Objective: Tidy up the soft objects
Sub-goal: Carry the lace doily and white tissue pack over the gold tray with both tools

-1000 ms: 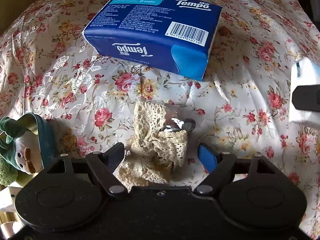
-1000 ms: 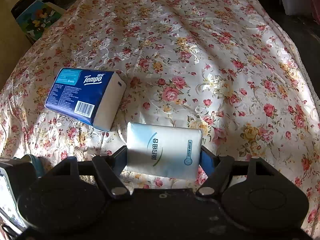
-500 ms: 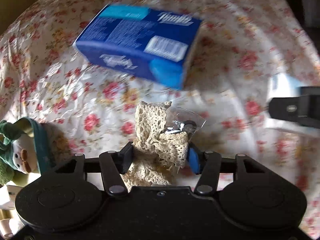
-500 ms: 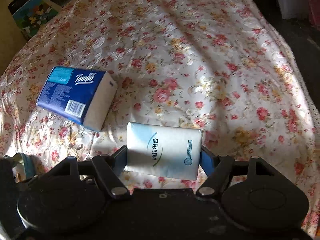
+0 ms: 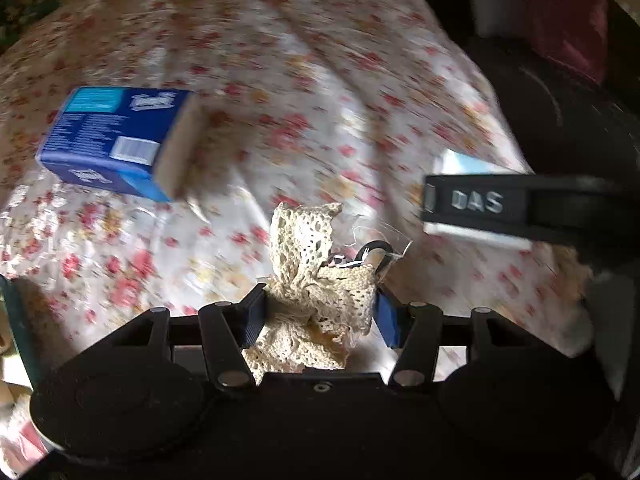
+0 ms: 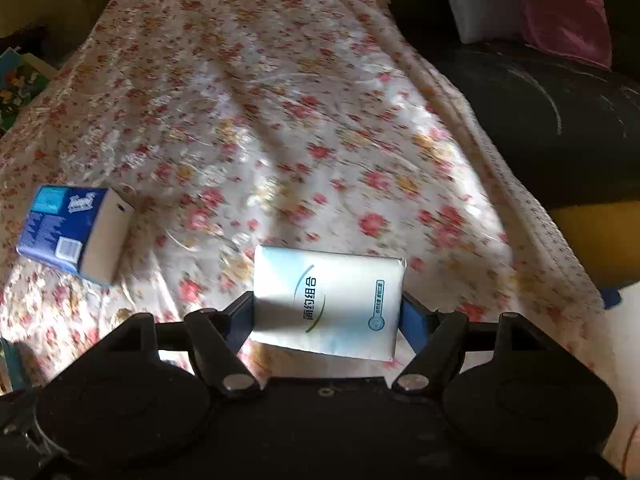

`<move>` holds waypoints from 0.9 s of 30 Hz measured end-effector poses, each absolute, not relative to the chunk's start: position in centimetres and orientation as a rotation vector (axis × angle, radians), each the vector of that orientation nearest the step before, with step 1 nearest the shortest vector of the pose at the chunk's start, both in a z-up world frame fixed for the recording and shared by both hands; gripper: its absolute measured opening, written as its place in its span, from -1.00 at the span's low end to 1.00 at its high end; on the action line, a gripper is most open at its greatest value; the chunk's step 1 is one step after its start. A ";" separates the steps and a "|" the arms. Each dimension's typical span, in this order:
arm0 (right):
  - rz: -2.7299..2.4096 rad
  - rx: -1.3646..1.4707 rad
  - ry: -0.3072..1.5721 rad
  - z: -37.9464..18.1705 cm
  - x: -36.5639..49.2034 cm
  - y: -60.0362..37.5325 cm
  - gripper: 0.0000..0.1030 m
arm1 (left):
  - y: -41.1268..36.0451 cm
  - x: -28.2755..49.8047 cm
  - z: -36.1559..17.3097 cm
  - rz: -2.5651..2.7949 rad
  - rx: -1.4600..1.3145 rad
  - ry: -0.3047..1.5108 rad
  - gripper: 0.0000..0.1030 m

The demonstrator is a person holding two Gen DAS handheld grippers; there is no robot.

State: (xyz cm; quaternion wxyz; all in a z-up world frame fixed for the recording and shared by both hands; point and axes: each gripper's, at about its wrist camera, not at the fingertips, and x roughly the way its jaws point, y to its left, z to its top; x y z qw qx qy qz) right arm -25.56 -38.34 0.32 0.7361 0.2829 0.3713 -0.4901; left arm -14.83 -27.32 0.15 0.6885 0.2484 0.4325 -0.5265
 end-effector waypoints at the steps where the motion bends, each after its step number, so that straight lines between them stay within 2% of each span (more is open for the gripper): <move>1: -1.079 0.623 0.818 0.3 -26.2 -38.2 0.43 | -27.0 -15.2 0.1 -1.190 0.564 0.977 0.03; 11: -1.060 0.593 0.858 0.7 -29.0 -35.7 0.43 | -23.7 -18.7 0.8 -1.243 0.625 1.013 0.03; 27: -0.886 0.628 0.939 1.7 -29.5 -31.1 0.43 | -18.1 -19.0 0.9 -1.191 0.659 1.042 0.03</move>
